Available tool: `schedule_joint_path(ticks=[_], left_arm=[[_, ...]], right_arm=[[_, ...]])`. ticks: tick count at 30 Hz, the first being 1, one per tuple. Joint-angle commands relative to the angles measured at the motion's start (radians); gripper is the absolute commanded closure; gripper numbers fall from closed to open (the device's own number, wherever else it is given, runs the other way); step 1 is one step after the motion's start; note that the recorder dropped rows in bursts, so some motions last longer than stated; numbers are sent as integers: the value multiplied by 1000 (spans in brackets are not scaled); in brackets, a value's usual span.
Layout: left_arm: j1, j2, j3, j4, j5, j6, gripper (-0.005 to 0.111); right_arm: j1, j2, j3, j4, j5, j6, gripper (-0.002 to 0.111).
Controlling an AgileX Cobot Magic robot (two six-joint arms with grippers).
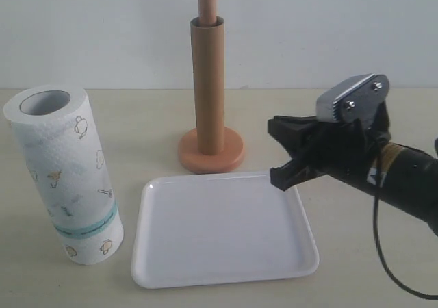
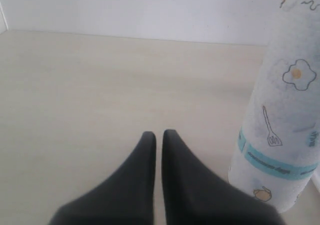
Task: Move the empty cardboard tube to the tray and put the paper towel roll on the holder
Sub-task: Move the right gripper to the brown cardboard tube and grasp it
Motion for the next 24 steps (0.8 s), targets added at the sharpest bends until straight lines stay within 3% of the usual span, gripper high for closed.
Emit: schedule_joint_path(ticks=[1,3,6,8,24], left_arm=[[2,-3,4,-11,-5,1,103],[2,-3,4,-11,-5,1,103],[2,-3,4,-11,-5,1,103],[2,-3,4,-11,-5,1,103],[2,-3,4,-11,-3,1,103]], right_arm=[[37,81,-79,-9,-25,30,75],[35,108,-116,-9,-23,76,48],[35,140,-165,0,-23,88,16],[35,153,-196,2,-25,117,4],[35,326,-505,-110,-21,236,3]])
